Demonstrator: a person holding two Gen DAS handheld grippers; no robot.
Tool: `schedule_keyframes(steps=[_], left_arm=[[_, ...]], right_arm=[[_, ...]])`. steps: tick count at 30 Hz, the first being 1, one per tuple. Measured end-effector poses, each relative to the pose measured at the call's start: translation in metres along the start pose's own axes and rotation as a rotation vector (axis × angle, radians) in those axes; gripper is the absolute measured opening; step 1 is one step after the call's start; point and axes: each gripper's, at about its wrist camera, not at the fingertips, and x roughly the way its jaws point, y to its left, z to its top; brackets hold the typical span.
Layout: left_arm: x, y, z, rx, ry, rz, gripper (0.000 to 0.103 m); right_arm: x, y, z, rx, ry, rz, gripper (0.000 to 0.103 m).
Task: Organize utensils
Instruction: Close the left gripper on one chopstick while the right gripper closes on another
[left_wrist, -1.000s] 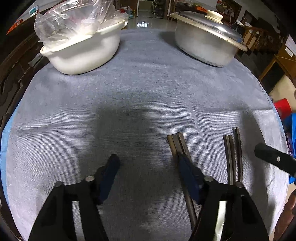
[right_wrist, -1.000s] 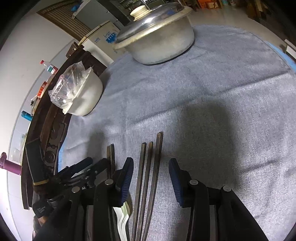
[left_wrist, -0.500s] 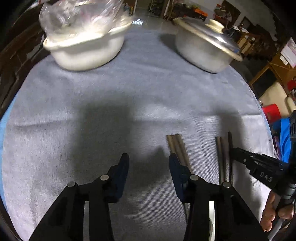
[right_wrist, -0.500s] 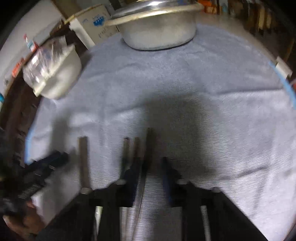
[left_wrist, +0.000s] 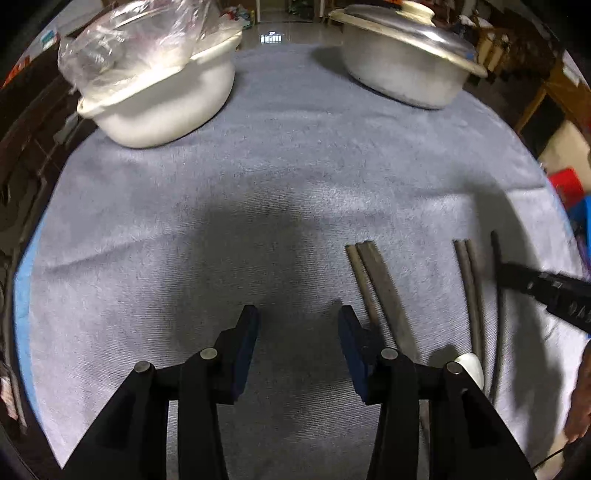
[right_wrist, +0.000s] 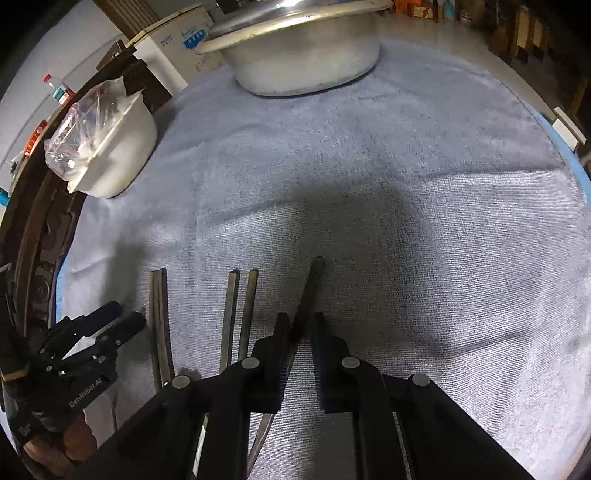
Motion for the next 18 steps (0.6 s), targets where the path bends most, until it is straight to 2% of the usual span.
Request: schedule_keyframes(steps=[2,5,9,18], left_arm=[[-0.003,-0.001,0.002,-0.019,0.001,-0.05,0.047],[-0.004,-0.012,-0.001,0.012,0.004,-0.029,0.047],[-0.004,-0.015,-0.008,0.028,0.007,-0.044,0.047],[0.006,-0.016,-0.001,0.051,-0.003,-0.004,0.047]], right_arm=[[-0.001,-0.001,0.0,0.002,0.003,0.004,0.013],[0.001,0.0,0.002,-0.003,0.005,0.001,0.013],[0.001,0.002,0.004,-0.009,0.007,-0.002,0.013],[0.001,-0.002,0.003,-0.005,0.009,0.009,0.014]])
